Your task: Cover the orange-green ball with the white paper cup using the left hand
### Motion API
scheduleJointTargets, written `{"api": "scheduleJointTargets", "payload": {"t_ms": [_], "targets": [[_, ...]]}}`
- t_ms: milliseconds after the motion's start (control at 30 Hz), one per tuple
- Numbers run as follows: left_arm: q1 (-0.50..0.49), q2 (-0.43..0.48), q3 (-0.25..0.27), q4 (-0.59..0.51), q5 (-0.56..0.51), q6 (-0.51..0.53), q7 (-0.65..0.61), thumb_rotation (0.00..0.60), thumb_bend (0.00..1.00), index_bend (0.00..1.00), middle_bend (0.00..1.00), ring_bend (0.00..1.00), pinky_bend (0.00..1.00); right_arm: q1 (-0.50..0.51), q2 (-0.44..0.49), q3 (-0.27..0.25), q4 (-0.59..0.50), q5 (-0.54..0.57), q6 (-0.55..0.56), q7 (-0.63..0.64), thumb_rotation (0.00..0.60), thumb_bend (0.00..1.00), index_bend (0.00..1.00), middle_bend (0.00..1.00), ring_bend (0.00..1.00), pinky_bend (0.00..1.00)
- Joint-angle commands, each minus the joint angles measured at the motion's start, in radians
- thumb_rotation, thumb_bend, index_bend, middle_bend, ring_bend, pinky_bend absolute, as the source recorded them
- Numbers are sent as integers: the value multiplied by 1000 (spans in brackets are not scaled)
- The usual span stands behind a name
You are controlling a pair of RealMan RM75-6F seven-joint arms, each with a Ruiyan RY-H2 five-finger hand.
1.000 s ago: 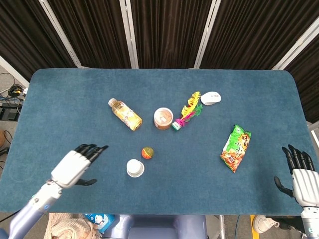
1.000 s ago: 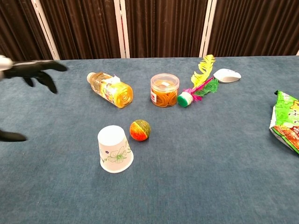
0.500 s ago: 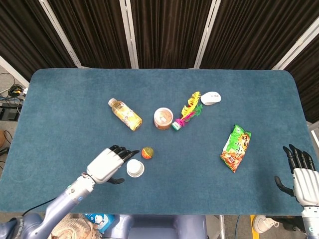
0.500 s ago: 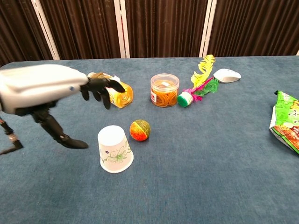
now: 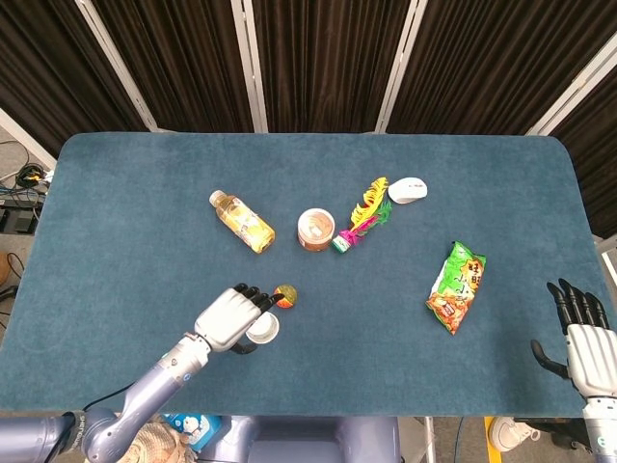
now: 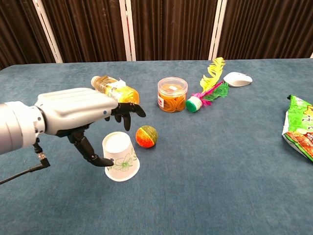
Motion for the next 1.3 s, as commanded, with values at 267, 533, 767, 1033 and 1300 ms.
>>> {"api": "scheduleJointTargets", "payload": {"t_ms": [267, 533, 767, 1033, 1300], "targets": [[-26, -39, 16, 30, -33, 28, 4, 600, 265, 148, 336, 318, 385, 2, 0, 1, 0, 4, -3, 1, 600, 347, 0, 0, 0, 27], [-38, -45, 27, 37, -37, 46, -11, 600, 283, 164, 366, 383, 442, 2, -1, 2, -1, 6, -3, 0, 600, 347, 0, 0, 0, 27], [-44, -38, 38, 30, -27, 61, -29, 600, 305, 171, 375, 410, 463, 2, -1, 2, -1, 6, -2, -2, 600, 346, 0, 0, 0, 27], [-50, -31, 49, 19, -15, 72, -42, 600, 308, 179, 377, 418, 468, 2, -1, 2, -2, 6, -1, -2, 600, 347, 0, 0, 0, 27], [-75, -29, -1, -2, 9, 101, -63, 600, 309, 189, 377, 418, 467, 1, -1, 2, -2, 6, 0, -2, 600, 347, 0, 0, 0, 27]]}}
